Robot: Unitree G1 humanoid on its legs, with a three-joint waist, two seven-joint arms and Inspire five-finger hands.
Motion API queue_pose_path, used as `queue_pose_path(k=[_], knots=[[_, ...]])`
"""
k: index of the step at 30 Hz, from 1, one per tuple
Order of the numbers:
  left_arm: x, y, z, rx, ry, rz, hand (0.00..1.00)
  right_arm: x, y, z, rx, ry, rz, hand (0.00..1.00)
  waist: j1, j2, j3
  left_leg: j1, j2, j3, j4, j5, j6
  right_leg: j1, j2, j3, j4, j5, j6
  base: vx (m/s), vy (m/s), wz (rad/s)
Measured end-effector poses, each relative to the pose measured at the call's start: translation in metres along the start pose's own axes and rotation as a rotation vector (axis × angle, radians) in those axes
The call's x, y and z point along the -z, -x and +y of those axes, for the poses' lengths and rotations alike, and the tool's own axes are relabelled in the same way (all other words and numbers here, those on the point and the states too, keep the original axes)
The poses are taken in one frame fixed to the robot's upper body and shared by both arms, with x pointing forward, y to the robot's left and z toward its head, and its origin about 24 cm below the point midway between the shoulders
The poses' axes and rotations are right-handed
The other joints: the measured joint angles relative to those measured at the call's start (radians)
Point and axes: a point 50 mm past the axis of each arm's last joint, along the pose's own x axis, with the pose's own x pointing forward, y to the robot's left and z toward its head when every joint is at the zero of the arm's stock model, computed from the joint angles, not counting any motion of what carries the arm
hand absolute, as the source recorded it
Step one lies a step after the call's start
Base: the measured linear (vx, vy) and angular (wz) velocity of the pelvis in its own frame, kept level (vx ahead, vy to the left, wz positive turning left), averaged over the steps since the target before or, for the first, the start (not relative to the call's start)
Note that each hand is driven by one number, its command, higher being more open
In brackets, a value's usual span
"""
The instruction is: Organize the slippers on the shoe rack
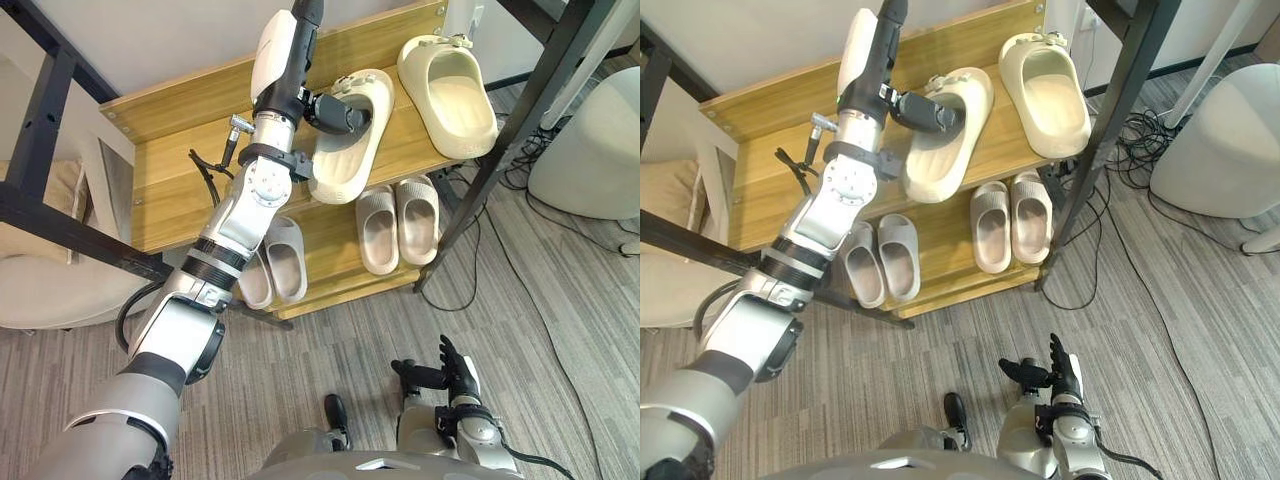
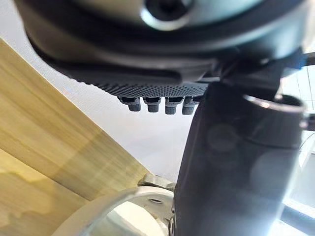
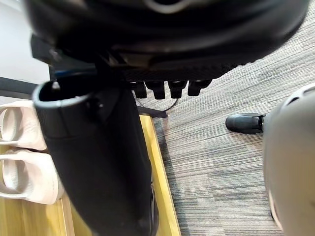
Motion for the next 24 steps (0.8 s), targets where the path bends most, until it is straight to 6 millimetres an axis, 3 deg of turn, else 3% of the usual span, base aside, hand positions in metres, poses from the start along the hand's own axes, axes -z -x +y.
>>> queue_pose_path(k=[11, 24], knots=[[-0.007, 0.012, -0.002, 0.007, 0.057, -0.035, 1.0, 0.003, 0.0, -0.002, 0.0, 0.011, 0.016, 1.0, 0.019, 0.0, 0.0, 0.0, -0.002, -0.024, 0.013, 0.001, 0.001, 0.02, -0.005, -0.024, 0.0, -0.001, 0.0, -0.01, 0.012, 0.07], [0.0, 0.071, -0.012, -0.004, 0.455, 0.052, 1.0, 0.009, 0.0, -0.005, 0.001, 0.034, 0.047, 1.0, 0.053, -0.001, -0.002, 0.016, -0.006, -0.055, 0.015, 0.005, 0.005, 0.053, -0.011, -0.056, 0.0, -0.005, 0.005, -0.01, 0.015, 0.07]])
